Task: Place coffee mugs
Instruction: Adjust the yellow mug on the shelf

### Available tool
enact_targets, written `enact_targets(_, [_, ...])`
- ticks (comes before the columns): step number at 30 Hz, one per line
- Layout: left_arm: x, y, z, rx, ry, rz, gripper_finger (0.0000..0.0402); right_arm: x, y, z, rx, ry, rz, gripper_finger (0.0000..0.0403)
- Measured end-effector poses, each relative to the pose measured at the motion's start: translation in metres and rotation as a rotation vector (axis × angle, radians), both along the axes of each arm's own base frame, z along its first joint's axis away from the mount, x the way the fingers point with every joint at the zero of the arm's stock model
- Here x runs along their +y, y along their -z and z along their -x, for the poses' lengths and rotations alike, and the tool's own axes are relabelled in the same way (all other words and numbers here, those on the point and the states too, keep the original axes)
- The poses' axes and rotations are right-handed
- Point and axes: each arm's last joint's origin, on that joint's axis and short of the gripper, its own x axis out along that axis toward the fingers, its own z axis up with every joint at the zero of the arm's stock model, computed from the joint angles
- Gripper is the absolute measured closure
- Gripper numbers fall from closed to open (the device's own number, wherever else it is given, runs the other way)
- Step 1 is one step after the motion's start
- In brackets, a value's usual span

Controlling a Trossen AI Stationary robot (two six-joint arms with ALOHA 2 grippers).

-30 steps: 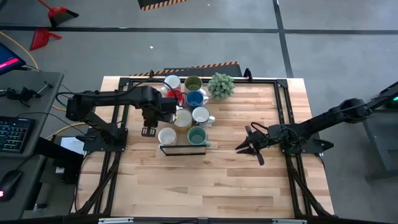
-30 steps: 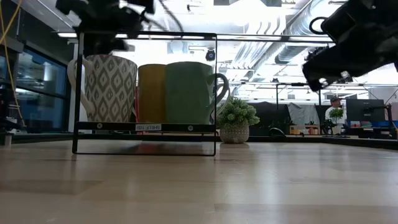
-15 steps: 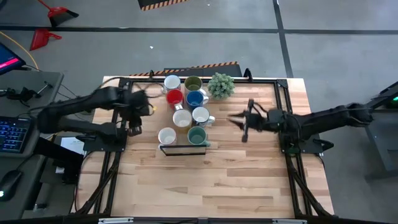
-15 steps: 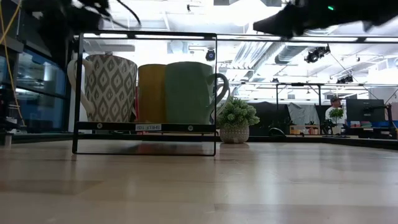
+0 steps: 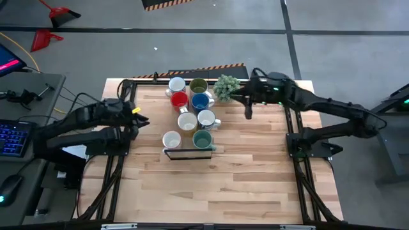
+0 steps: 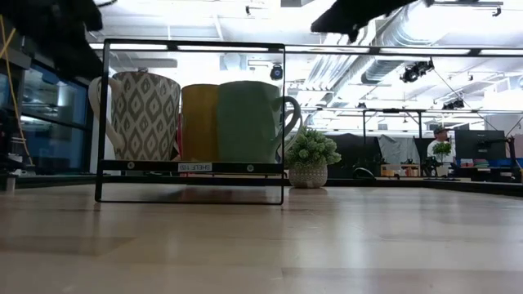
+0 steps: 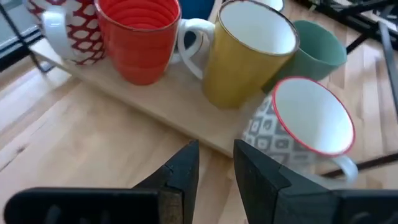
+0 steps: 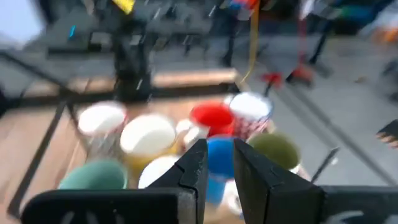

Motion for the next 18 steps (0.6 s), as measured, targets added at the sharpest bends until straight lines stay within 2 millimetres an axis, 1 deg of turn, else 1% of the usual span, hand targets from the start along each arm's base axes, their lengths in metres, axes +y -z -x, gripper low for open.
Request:
enact_targets(3, [0.002, 0.003, -0.009, 0.012, 0.021, 0.022, 0.0318, -0.009, 0.011, -0.025, 0.147, -0.025, -0.001, 0.0345])
enact_targets(5, [0.004, 0.001, -0.015, 0.001, 0.032, 0.023, 0.032, -0.017, 0.023, -0.042, 0.236, -0.015, 0.013, 0.0345])
enact_targets(7, [0.006, 0.001, -0.021, 0.003, 0.037, 0.02, 0.0321, -0.026, 0.032, -0.055, 0.296, -0.013, 0.015, 0.0345])
enact_targets(8, [0.007, 0.0, -0.023, -0.007, 0.033, 0.009, 0.032, -0.03, 0.034, -0.062, 0.304, -0.023, 0.008, 0.0345])
enact_targets(12, [0.011, 0.0, -0.031, -0.01, -0.009, -0.023, 0.032, -0.043, 0.026, -0.08, 0.259, -0.129, -0.061, 0.0345])
enact_targets(18, [0.015, 0.001, -0.034, 0.019, -0.11, -0.081, 0.0323, -0.051, 0.013, -0.098, 0.3, -0.13, -0.097, 0.0345])
